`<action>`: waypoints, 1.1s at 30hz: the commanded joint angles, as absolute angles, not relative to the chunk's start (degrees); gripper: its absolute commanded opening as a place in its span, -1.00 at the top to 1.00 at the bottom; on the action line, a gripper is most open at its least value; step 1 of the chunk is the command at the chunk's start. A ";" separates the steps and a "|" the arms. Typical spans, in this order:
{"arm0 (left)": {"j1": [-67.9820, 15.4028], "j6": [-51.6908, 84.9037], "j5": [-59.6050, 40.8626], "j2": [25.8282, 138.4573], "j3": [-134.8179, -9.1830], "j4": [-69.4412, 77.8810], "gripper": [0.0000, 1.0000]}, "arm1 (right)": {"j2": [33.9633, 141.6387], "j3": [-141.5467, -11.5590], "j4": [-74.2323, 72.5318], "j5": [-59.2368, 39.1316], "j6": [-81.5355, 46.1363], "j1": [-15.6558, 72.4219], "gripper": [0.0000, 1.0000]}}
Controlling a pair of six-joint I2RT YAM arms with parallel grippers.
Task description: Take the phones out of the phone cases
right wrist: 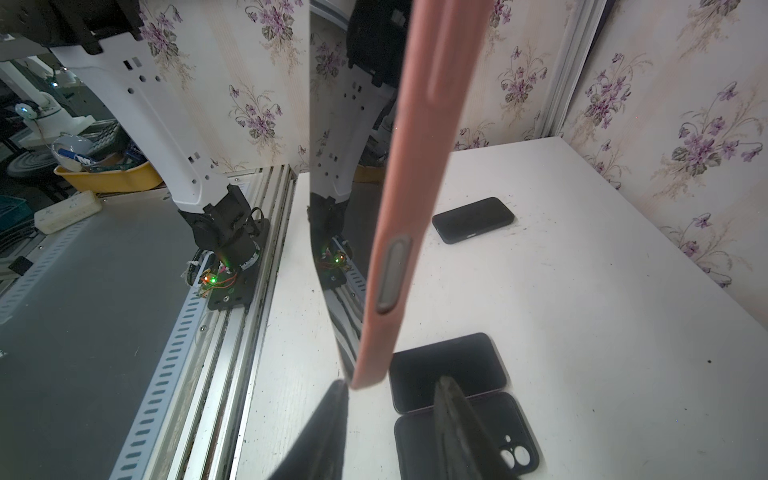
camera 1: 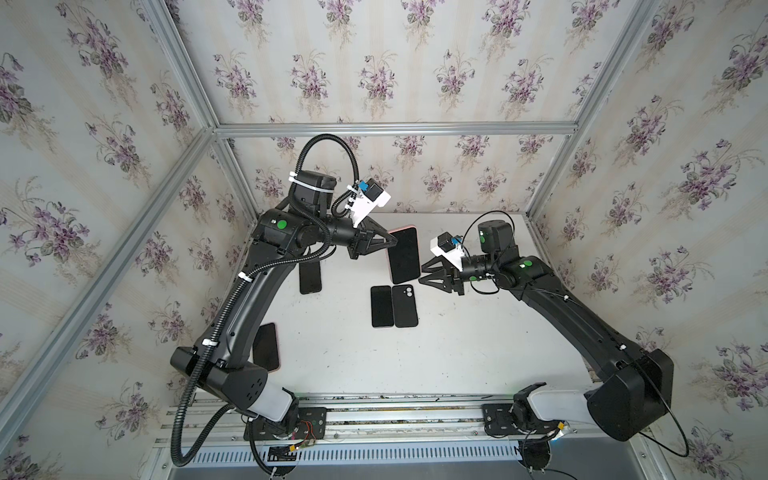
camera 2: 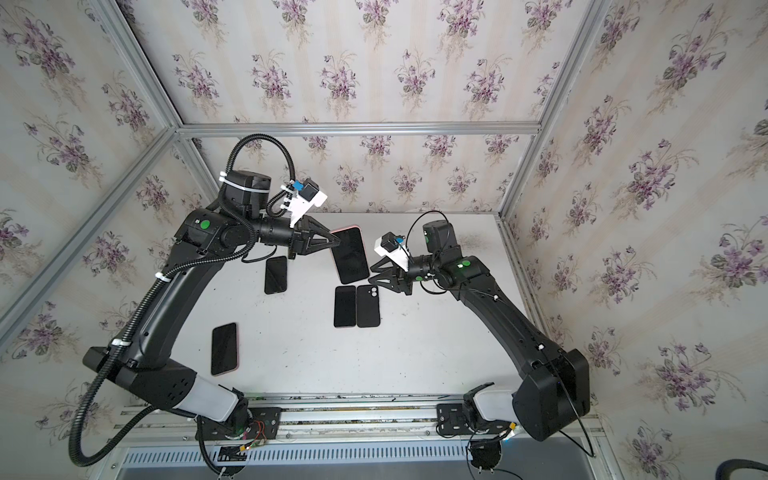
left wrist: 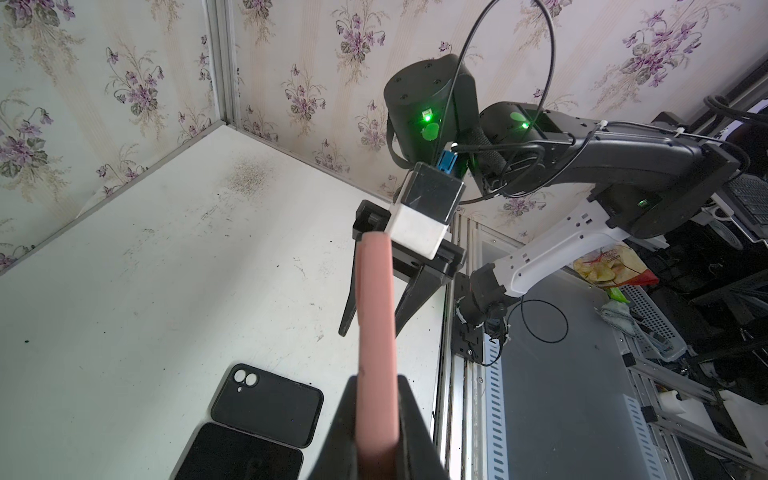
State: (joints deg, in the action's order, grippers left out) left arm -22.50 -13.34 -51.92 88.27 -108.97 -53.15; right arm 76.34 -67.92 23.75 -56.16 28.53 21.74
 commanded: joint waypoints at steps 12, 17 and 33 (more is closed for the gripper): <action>-22.52 -14.49 -51.90 88.86 -109.81 -52.03 1.00 | 76.11 -68.55 24.90 -59.12 29.41 22.44 0.36; -22.57 -14.06 -52.53 88.95 -110.06 -52.03 1.00 | 76.35 -68.55 25.14 -59.15 29.89 22.55 0.43; -22.68 -13.37 -53.59 89.12 -109.78 -51.69 1.00 | 77.08 -68.97 25.79 -59.41 31.12 23.20 0.83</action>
State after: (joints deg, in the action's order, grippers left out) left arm -22.59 -13.61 -51.48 88.95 -109.54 -54.48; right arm 76.97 -68.18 25.71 -58.00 29.61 22.79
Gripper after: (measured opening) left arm 0.134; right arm 0.102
